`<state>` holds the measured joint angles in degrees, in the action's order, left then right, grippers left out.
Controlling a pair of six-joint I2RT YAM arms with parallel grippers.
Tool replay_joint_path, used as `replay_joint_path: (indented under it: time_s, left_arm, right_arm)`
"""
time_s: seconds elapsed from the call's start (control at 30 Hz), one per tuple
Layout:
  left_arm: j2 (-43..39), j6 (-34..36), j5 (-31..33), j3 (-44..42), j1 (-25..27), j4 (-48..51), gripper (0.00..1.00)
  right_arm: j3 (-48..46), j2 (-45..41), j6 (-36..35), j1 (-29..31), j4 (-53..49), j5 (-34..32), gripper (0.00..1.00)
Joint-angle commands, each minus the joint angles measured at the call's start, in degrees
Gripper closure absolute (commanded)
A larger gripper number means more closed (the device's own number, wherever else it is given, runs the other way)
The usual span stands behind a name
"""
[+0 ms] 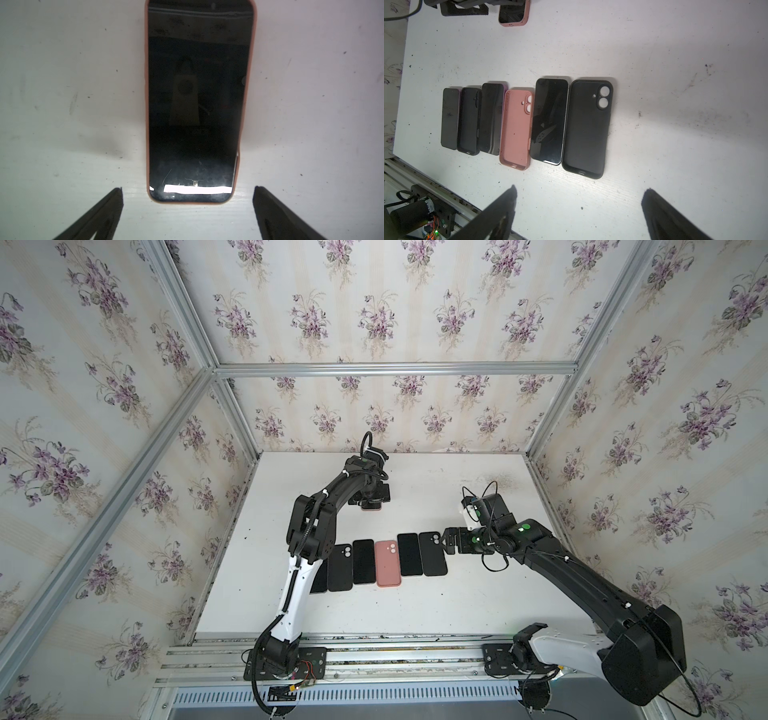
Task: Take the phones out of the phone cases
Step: 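Close the left gripper on the pink-cased phone and lift it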
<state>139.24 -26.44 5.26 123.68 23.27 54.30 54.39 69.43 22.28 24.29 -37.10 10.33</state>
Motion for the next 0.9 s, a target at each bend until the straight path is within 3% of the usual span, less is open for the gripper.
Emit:
replay_joint_path:
  time_s: [0.0, 0.3, 0.43, 0.87]
  left_arm:
    - [0.9, 0.5, -0.8, 1.2, -0.1, 1.7, 0.0]
    - [3.3, 1.5, -2.4, 4.0, -0.2, 2.5, 0.04]
    - [4.0, 1.9, -2.9, 4.4, -0.2, 2.7, 0.11]
    - [4.4, 3.4, -3.7, 3.7, -0.3, 3.4, 0.23]
  right_arm:
    - [1.3, 0.1, 0.4, -0.1, 1.4, 0.7, 0.02]
    - [2.1, 1.2, 0.7, -0.5, 2.1, 1.2, 0.03]
    - [2.1, 1.4, 0.9, -0.6, 2.6, 1.2, 0.03]
    - [2.1, 3.4, 1.8, -1.5, 5.4, 2.7, 0.04]
